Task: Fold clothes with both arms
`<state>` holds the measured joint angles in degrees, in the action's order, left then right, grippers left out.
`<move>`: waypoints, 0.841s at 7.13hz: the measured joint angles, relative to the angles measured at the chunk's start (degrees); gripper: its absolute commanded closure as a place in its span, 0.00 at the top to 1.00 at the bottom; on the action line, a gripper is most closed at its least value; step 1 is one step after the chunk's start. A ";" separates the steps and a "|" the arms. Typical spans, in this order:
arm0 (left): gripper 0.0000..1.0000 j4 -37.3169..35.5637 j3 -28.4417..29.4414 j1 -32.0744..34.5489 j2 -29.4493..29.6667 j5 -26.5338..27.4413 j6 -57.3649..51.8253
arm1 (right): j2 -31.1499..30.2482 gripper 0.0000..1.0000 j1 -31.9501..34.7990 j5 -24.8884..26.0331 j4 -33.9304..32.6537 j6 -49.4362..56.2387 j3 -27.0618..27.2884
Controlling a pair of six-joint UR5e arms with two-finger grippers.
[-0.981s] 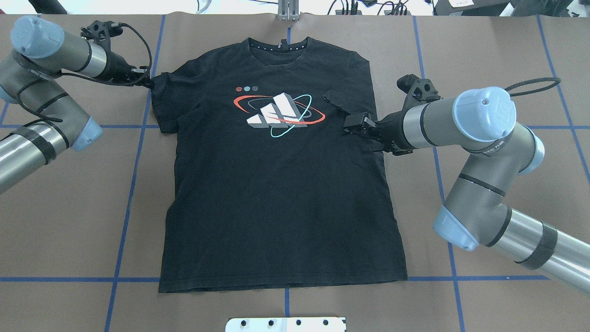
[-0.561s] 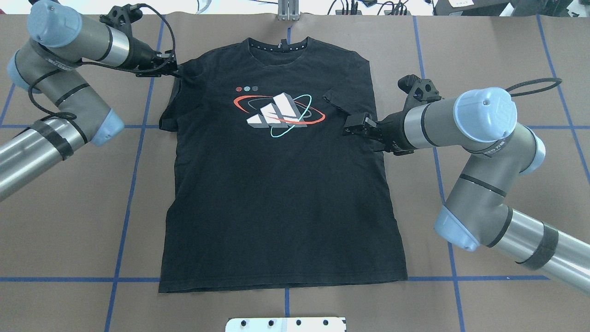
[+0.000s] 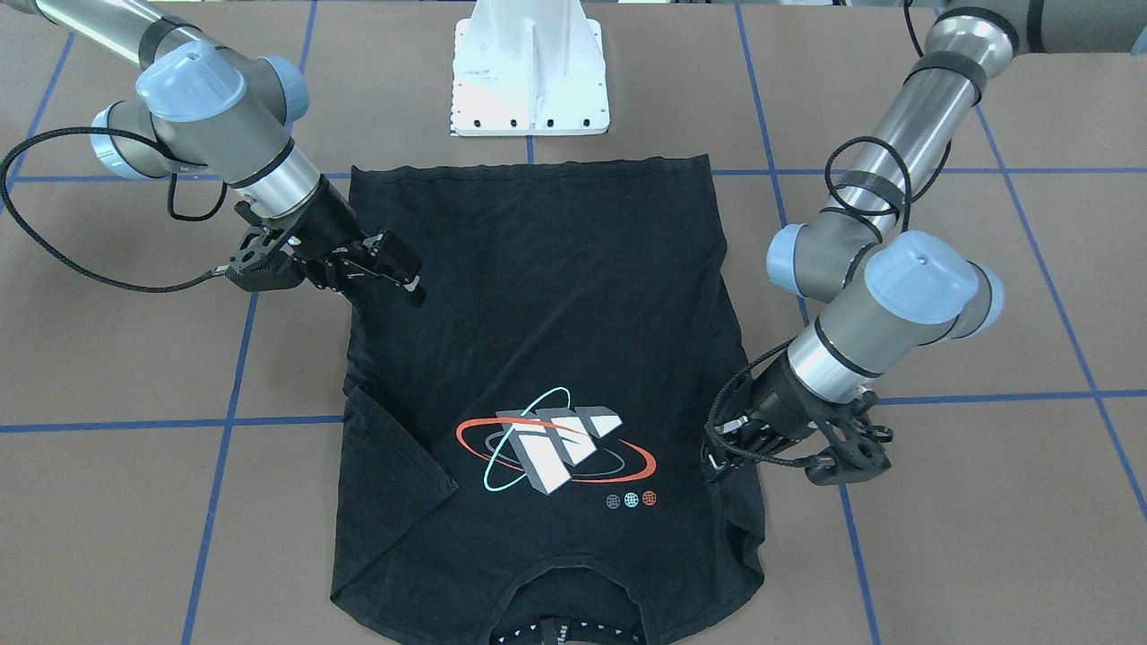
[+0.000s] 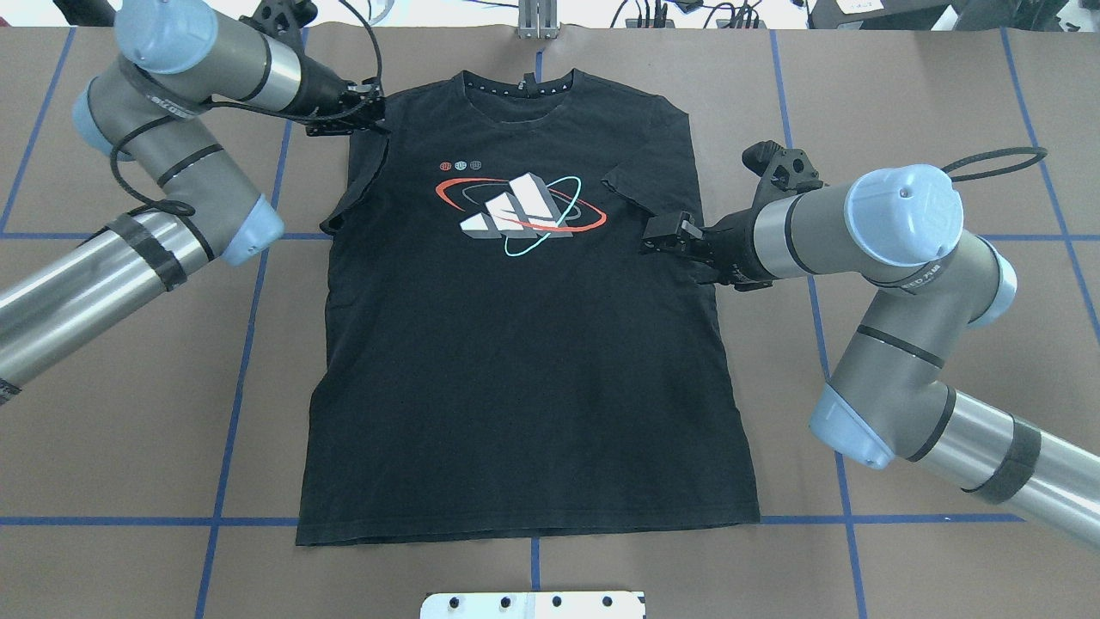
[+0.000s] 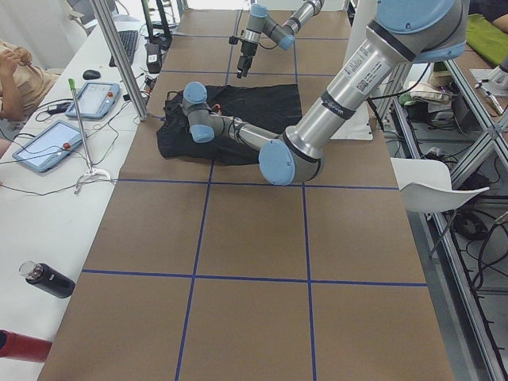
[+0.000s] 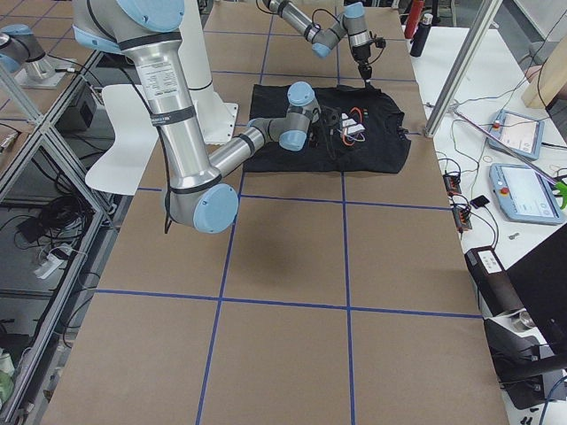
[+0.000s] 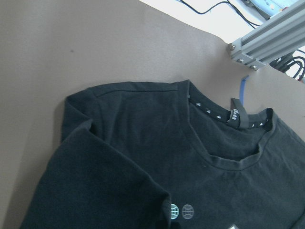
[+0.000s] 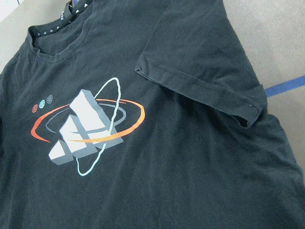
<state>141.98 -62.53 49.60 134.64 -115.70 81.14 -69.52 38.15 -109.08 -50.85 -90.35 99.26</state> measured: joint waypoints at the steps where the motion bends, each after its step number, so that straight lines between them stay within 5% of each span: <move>1: 0.84 -0.29 0.09 -1.10 0.44 1.68 0.77 | 0.20 1.00 -0.04 0.00 0.15 0.00 -0.47; 2: 1.00 -0.25 0.12 -1.97 0.59 3.05 1.33 | 0.42 1.00 -0.13 0.03 0.25 -0.04 -0.95; 4: 1.00 -0.09 -1.43 -2.75 0.31 3.96 2.31 | 0.42 1.00 -0.19 0.08 0.03 -0.39 -1.12; 6: 1.00 -0.52 -9.54 -3.33 -3.83 3.67 2.87 | -1.79 1.00 -1.57 1.80 -0.21 -5.66 0.00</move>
<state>141.46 -72.07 46.26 130.81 -112.03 84.01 -71.31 36.57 -107.28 -51.06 -96.01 99.26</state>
